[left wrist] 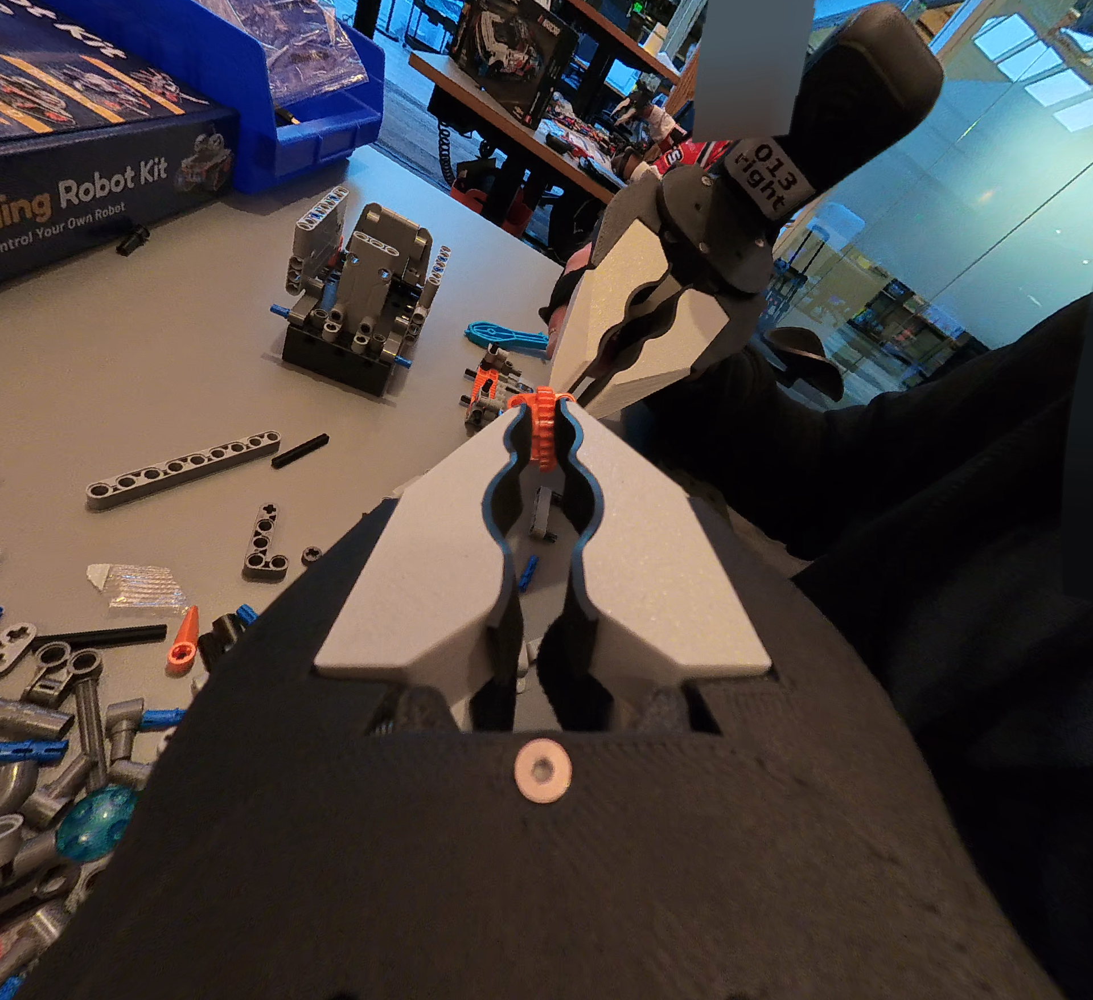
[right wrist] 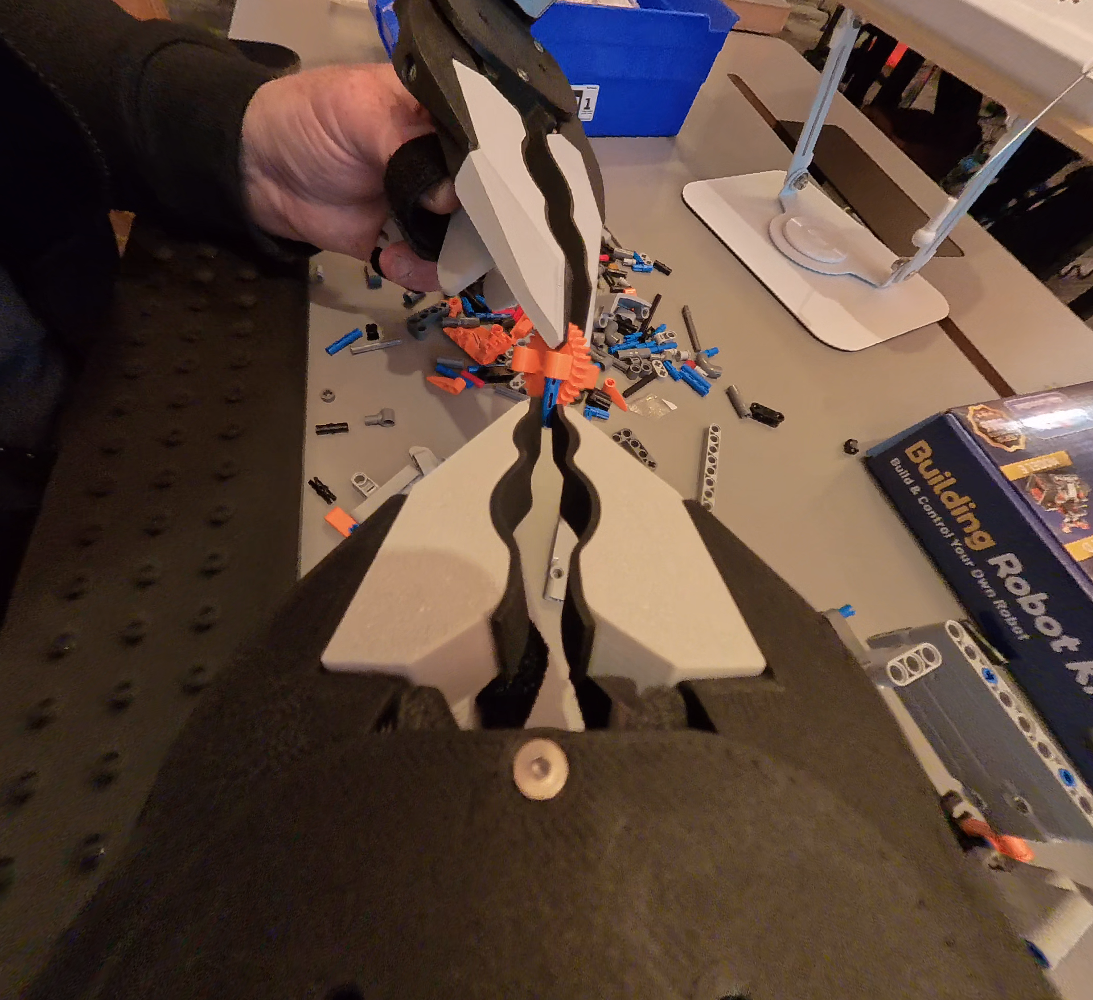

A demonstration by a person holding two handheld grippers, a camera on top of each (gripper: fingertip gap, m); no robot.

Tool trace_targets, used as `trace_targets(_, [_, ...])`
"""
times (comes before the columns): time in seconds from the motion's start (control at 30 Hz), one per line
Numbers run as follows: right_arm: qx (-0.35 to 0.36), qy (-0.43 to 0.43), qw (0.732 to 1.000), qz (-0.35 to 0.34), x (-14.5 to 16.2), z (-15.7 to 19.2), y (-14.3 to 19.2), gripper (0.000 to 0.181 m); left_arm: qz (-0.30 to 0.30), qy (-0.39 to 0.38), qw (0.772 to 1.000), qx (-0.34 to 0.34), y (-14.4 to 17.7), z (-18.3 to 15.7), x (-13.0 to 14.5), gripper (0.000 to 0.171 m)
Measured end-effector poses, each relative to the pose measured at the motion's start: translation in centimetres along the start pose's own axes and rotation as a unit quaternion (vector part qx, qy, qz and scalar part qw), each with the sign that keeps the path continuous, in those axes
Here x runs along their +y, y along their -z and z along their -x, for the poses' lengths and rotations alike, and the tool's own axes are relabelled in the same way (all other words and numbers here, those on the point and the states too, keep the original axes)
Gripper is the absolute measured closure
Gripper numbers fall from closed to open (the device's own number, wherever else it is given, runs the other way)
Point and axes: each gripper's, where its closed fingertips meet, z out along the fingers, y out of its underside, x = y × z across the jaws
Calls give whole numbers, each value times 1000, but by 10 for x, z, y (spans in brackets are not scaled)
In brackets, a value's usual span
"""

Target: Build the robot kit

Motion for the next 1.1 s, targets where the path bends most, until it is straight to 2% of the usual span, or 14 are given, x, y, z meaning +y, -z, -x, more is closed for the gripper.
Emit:
trace_targets(0.1, [31,28,998,40,8,-2,-6,180,7,0,1000,-14,1,5,2,167])
trace_targets(0.13, [56,56,993,92,23,-8,-8,180,-9,14,1000,-15,5,8,-2,166])
trace_targets(0.17, [83,77,983,148,43,-15,-9,180,-68,40,997,-4,22,12,-23,167])
trace_targets(0.2, [67,61,987,134,42,-10,-11,179,-98,39,994,-26,42,24,-36,167])
trace_targets(0.23, [50,53,993,97,26,-2,-11,180,-88,23,994,-59,51,33,-35,167])
trace_targets(0.27, [45,56,993,93,21,-2,-12,180,-73,15,995,-63,47,32,-28,167])
trace_targets(0.33, [40,35,993,109,33,-7,-14,180,-21,2,998,-53,28,27,-11,166])
trace_targets(0.4, [15,14,996,82,30,-4,-7,180,18,-10,997,-71,25,36,-1,166])
trace_targets(0.5, [-15,-22,997,74,33,-2,-5,180,82,16,996,-44,13,35,25,166])
trace_targets(0.7, [-42,-32,994,92,44,4,-5,179,249,9,967,-55,-12,37,86,166])
trace_targets(0.9, [-70,-70,991,94,49,8,-9,179,269,9,961,-55,-13,40,92,163])
trace_targets(1.0, [-81,-95,988,95,52,8,-12,179,261,13,964,-48,-11,39,88,152])
trace_targets(1.1, [-88,-110,986,84,48,9,-14,179,239,2,969,-61,-4,43,78,150])
